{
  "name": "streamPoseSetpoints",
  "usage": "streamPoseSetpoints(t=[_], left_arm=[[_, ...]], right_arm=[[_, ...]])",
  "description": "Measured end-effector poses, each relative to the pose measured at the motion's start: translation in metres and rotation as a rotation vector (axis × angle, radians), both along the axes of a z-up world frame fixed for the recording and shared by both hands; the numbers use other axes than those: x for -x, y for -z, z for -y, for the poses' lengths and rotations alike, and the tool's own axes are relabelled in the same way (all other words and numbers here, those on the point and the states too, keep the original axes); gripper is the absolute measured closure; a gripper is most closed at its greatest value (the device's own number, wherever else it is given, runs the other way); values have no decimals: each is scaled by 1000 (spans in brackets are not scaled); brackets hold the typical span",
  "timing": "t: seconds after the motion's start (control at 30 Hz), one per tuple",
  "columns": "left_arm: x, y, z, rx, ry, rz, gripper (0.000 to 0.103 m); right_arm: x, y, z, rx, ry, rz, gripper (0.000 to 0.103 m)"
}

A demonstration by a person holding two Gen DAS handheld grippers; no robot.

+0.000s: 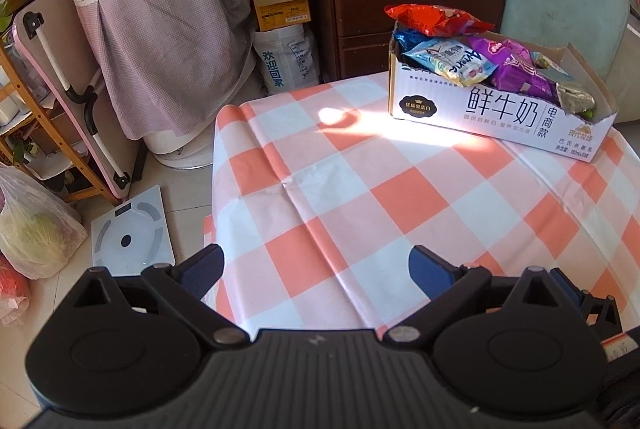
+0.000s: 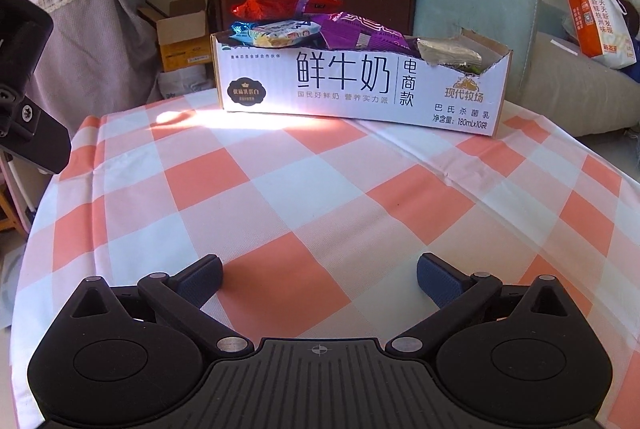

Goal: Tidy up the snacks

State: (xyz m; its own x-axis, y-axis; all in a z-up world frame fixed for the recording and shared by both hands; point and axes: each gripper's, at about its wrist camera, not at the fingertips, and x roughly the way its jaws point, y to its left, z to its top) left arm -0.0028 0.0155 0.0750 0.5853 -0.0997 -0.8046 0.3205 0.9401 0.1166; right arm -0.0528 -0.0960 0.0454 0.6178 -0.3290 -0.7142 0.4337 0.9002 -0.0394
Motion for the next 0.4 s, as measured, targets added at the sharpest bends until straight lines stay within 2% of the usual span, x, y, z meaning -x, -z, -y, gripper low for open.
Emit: streamPoseSetpoints(t=[0.17,0.4], left_arm=[[0,2,0,-4,5,-4,5],[2,3,1,-7,17,-8,5]], right_arm=[[0,6,-11,39,-5,67,0],[1,7,-11,35,-5,76,0]])
